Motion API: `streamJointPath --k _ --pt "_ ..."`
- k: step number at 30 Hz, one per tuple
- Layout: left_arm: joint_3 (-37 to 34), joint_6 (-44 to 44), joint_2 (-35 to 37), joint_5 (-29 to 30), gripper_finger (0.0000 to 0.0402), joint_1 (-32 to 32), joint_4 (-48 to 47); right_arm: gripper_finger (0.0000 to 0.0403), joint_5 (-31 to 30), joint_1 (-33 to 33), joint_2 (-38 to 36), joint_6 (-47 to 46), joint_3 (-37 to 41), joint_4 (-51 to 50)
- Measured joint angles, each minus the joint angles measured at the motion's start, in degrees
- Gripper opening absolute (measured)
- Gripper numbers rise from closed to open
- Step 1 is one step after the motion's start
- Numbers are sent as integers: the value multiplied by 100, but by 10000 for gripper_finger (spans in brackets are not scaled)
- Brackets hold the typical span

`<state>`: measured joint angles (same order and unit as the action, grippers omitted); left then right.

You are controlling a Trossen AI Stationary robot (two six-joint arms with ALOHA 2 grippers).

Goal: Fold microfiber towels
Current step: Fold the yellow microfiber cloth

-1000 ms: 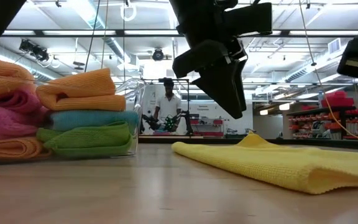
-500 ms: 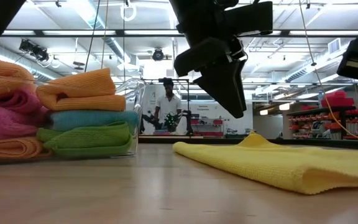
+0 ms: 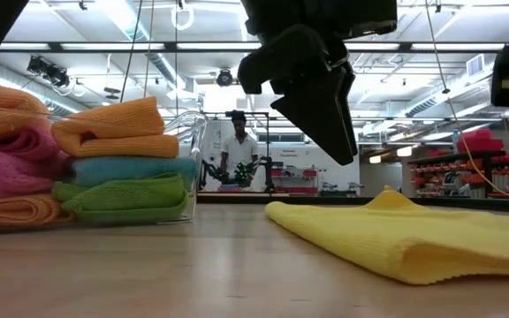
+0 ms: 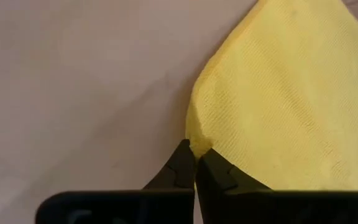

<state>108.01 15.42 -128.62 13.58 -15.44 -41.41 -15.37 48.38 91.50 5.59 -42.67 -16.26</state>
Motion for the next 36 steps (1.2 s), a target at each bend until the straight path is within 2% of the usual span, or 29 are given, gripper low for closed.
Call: streamJointPath --k 11,18,26,28,33,36 --pt "0 -26 0 9 165 -192 -57 2 71 0 -2 -923 -832 -1144" --pt "0 -124 0 15 161 -299 -84 2 71 -33 -4 -1275 -860 -1199" --pt "-2 -380 48 543 155 -417 -573 2 69 -111 -7 -1578 -855 -1296" --pt "-2 -588 48 443 153 -453 -731 2 69 -133 -7 -1650 -855 -1337" --pt "-2 -738 37 -258 155 -604 -781 2 69 -276 -7 -1922 -851 -1428" --pt "-2 -732 37 -328 165 -786 -595 2 65 -362 -7 -1957 -849 -1422"
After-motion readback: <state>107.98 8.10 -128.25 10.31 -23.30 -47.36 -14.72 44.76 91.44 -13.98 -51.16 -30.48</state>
